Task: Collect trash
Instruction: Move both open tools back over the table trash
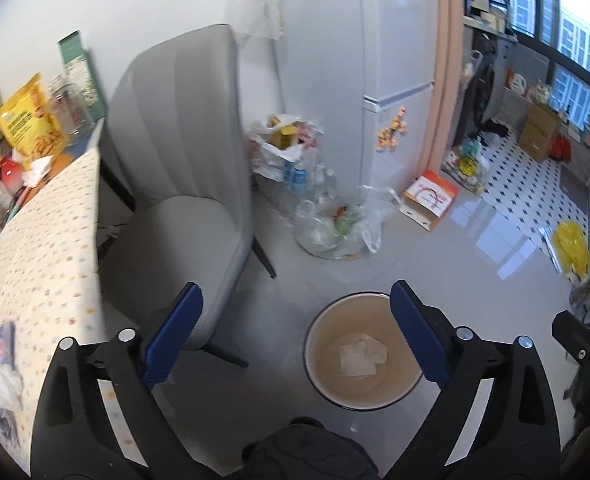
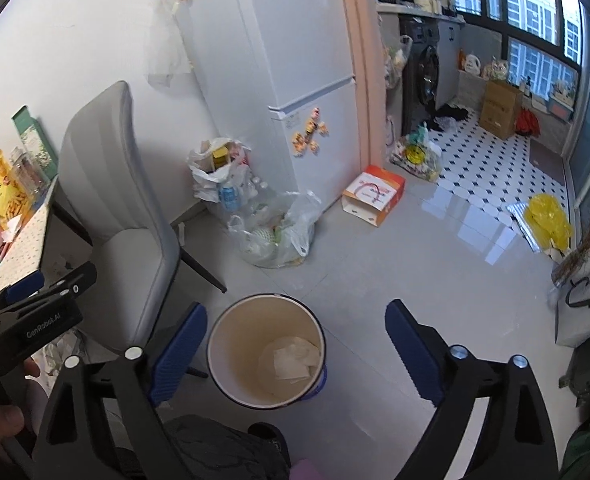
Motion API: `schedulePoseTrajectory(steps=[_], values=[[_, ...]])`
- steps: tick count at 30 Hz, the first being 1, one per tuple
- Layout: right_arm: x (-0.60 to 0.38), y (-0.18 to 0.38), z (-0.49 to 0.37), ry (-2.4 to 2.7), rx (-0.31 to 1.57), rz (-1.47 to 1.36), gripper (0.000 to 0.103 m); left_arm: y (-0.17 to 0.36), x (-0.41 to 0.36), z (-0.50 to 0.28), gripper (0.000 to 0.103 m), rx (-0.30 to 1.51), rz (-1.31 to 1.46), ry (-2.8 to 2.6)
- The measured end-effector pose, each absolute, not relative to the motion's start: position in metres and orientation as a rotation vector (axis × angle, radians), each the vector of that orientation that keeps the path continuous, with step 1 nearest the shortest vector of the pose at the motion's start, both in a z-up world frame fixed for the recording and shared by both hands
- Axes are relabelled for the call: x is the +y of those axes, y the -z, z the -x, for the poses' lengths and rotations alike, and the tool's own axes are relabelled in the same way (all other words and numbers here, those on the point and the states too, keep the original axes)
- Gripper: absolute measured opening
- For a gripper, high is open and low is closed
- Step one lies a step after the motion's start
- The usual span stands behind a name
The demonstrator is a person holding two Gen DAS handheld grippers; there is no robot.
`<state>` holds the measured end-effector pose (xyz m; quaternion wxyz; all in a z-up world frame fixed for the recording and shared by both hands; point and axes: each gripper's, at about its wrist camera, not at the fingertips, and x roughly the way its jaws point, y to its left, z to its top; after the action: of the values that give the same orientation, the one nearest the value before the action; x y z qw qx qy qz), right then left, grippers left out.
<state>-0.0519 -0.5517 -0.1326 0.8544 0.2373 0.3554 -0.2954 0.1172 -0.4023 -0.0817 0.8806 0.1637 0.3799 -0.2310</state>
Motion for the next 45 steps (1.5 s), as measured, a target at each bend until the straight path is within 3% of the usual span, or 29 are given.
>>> schedulePoseTrajectory(steps=[10,26,45], values=[[-0.479,0.088,0.020,0.513,0.703,-0.378,0.095,0.045,-0.305,-0.126,0.096,0.737,-0.232,0.361],[-0.341,0.021,-0.015,0.339,0.613,-0.221,0.095,0.000,-0.134,-0.122,0.097,0.652,-0.045,0.162],[-0.194,0.005,-0.037,0.136,0.621,-0.102,0.095,-0.003,0.037,-0.091,0.097,0.597,0.129,-0.054]])
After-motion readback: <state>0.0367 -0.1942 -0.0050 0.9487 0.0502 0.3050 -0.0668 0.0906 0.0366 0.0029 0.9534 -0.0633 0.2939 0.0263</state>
